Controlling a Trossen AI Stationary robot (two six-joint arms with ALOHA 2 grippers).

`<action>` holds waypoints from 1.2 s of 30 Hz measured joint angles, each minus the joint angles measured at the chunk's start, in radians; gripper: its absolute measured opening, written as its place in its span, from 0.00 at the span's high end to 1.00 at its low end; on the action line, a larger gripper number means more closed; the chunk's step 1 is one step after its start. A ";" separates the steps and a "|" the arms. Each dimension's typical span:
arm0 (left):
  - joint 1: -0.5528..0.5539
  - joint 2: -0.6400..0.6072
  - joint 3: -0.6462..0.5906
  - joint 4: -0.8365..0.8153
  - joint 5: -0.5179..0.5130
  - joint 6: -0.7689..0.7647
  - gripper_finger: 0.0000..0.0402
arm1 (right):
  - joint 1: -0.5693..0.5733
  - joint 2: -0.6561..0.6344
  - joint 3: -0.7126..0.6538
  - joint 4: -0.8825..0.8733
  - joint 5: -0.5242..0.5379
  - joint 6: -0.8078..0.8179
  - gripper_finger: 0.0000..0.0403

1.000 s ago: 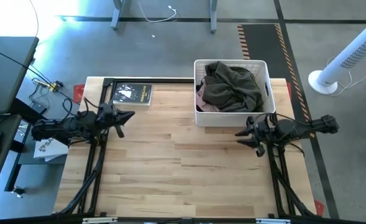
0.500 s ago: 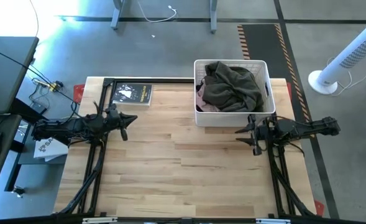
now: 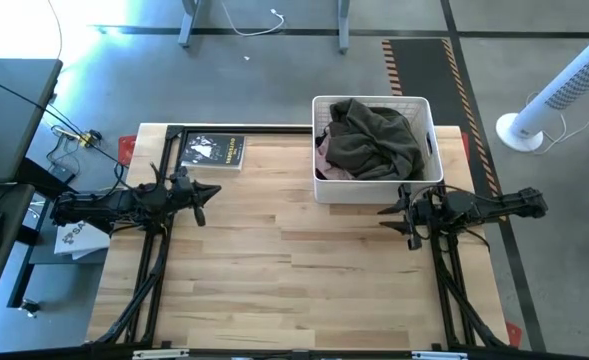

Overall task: Sort clothes
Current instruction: Return to Home Position

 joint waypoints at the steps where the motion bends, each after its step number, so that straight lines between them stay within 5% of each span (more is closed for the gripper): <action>1: 0.000 0.000 0.000 0.000 0.000 0.000 0.98 | 0.000 0.000 0.000 0.000 0.000 0.000 0.69; 28: 0.062 -0.013 -0.007 0.043 0.007 0.000 0.98 | 0.000 -0.013 -0.010 0.027 0.000 -0.002 0.69; 36: 0.061 -0.013 -0.096 0.411 0.007 -0.017 0.98 | 0.000 -0.013 -0.010 0.029 0.000 -0.002 0.69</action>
